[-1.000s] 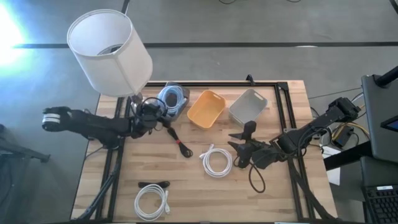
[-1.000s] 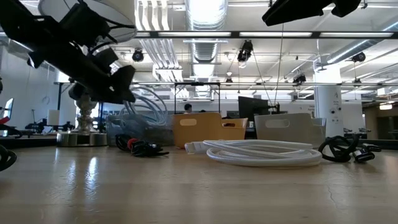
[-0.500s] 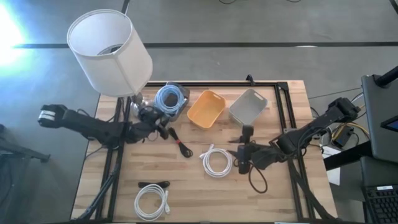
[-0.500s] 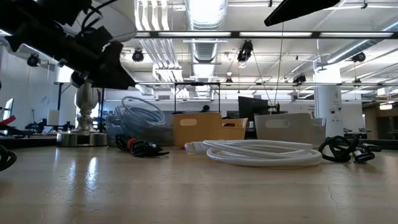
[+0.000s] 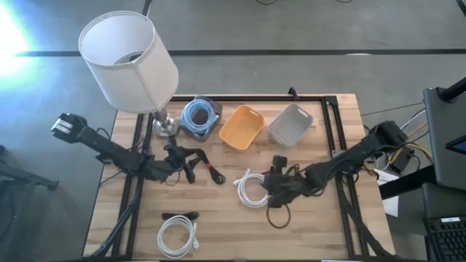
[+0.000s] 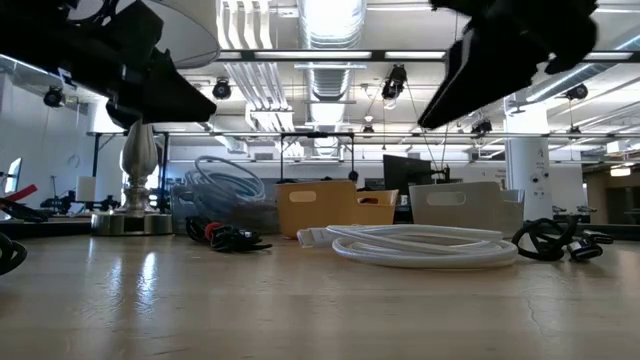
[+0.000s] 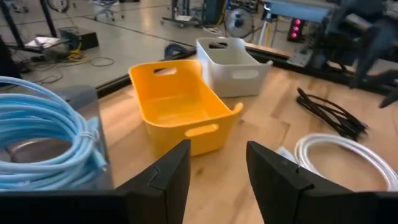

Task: Pick & Place USB Port
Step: Put the right white HDMI cable into the yellow bin

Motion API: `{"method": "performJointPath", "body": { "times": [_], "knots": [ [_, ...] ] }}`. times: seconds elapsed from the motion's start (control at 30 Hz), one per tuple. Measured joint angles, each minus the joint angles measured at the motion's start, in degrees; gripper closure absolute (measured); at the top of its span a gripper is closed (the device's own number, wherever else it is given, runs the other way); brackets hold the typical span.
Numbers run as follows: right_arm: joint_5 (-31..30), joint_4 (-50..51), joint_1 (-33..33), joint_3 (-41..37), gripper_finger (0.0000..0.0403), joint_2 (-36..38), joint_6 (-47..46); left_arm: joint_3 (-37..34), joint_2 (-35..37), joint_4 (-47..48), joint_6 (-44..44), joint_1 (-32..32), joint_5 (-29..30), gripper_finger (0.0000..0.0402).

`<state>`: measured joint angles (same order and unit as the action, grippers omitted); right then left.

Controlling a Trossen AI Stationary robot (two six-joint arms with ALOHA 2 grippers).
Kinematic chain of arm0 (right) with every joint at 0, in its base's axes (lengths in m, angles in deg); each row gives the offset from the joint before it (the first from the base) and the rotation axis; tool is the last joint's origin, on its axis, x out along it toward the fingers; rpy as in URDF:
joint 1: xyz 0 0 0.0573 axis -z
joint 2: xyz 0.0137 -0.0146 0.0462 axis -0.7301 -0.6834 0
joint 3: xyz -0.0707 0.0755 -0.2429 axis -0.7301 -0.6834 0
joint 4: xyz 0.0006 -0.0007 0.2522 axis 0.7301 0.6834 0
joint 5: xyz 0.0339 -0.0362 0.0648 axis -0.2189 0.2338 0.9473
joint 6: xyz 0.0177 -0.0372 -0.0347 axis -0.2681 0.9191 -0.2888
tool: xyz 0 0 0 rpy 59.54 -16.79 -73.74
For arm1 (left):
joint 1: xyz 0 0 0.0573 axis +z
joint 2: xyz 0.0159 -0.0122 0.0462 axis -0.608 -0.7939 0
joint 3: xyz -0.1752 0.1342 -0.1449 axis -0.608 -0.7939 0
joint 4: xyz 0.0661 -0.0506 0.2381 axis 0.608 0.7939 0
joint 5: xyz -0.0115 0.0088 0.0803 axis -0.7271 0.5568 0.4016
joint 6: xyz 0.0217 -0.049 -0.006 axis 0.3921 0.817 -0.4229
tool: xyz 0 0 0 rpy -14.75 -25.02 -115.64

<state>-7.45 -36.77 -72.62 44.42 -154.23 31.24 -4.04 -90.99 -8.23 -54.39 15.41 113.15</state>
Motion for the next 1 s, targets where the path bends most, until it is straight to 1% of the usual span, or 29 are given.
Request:
{"method": "performJointPath", "body": {
  "times": [0.07,0.17,0.23,0.3,0.5,0.63,0.73,0.87,1.0],
  "knots": [
    [3.79,-0.21,1.83,0.35,0.0220,-1.58,-3.06,0.00,-0.94,-0.03,0.83,-0.36,0.13,0.0245],
    [11.42,-0.12,4.93,0.36,0.0220,-4.29,-2.89,0.00,-2.24,-0.67,2.00,-0.36,0.83,0.0245],
    [13.61,-0.13,6.51,0.36,0.0220,-6.23,-3.87,0.00,-3.06,-2.03,2.05,-0.36,1.25,0.0245],
    [13.67,-0.14,7.75,0.36,0.0220,-8.20,-5.32,0.00,-3.56,-2.64,2.07,-0.36,1.33,0.0245],
    [13.62,-0.28,10.35,0.36,0.0220,-12.74,-5.56,0.04,-3.76,-2.86,1.50,-0.36,1.33,0.0245],
    [11.14,-0.26,11.37,0.36,0.0220,-14.23,-5.50,0.04,-3.76,-2.92,1.53,-0.36,1.31,0.0245],
    [10.63,-0.35,11.73,0.36,0.0226,-14.83,-5.10,0.05,-3.76,-3.00,1.55,-0.36,1.31,0.0245],
    [10.61,-0.29,11.81,0.36,0.0250,-15.21,-4.03,0.04,-3.76,-2.99,1.57,-0.36,1.31,0.0245],
    [10.61,-0.29,11.81,0.36,0.0291,-15.21,-2.43,0.04,-3.76,-3.00,1.73,-0.36,1.31,0.0245]
  ]
}}
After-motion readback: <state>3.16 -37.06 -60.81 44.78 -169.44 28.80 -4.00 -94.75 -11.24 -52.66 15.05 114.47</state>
